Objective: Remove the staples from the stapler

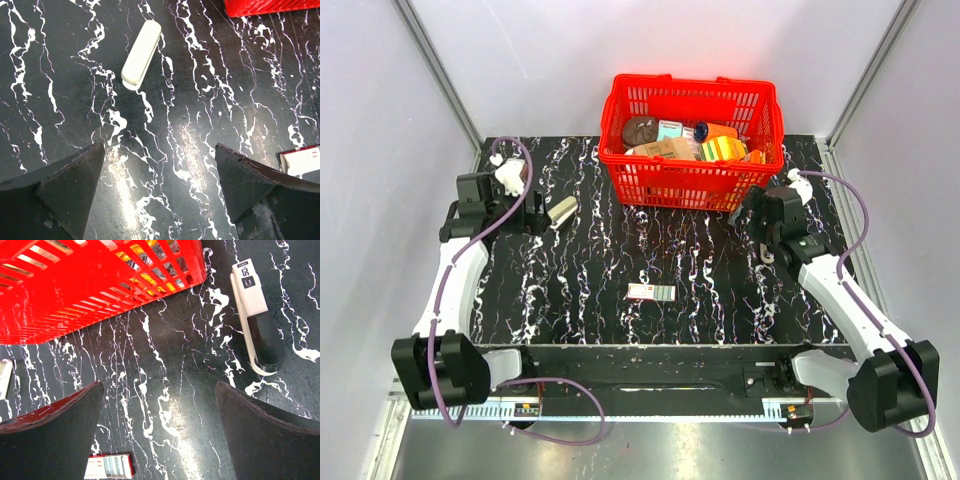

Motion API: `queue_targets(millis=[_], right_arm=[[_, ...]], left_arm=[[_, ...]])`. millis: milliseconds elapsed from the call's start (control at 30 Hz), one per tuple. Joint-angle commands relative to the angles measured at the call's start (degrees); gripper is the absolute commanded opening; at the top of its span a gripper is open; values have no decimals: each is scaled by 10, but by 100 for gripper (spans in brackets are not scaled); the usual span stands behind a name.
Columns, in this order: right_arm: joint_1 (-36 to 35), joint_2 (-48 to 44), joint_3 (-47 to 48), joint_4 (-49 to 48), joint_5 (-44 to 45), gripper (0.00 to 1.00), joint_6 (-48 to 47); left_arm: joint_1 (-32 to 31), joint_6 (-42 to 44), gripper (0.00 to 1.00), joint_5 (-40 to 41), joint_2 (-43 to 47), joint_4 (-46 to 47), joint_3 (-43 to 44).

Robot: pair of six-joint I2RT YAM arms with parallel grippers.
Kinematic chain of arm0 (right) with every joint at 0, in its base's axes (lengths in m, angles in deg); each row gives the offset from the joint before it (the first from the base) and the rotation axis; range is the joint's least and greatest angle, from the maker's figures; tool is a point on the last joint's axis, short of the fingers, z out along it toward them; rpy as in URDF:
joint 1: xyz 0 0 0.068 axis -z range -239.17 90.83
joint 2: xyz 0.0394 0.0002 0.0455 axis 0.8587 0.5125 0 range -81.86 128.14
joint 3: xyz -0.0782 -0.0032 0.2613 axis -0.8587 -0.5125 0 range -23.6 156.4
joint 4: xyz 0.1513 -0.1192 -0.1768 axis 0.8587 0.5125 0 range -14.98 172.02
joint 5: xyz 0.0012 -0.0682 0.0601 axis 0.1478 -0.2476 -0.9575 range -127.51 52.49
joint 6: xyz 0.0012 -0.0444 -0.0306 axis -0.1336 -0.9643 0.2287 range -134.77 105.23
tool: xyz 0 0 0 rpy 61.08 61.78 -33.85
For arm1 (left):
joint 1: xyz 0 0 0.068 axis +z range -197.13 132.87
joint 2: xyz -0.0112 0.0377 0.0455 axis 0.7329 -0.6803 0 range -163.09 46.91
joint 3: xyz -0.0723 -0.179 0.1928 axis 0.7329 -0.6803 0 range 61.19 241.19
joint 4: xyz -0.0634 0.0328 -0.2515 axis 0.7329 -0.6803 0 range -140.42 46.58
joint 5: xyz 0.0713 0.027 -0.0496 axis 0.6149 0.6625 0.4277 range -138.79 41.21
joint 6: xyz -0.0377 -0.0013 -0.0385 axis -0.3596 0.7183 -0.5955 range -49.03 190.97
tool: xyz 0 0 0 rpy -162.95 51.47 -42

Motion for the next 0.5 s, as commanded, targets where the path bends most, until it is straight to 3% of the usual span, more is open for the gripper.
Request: queue_targets(millis=[0, 133, 467], right_arm=[[-1, -22, -2, 4, -4, 99, -12], [-11, -15, -14, -14, -33, 99, -39], [-88, -3, -30, -44, -9, 99, -117]], left_arm=[[1, -1, 99, 12, -41, 75, 6], [-5, 10, 99, -10, -128, 101, 48], [-40, 19, 99, 53, -334, 104, 193]])
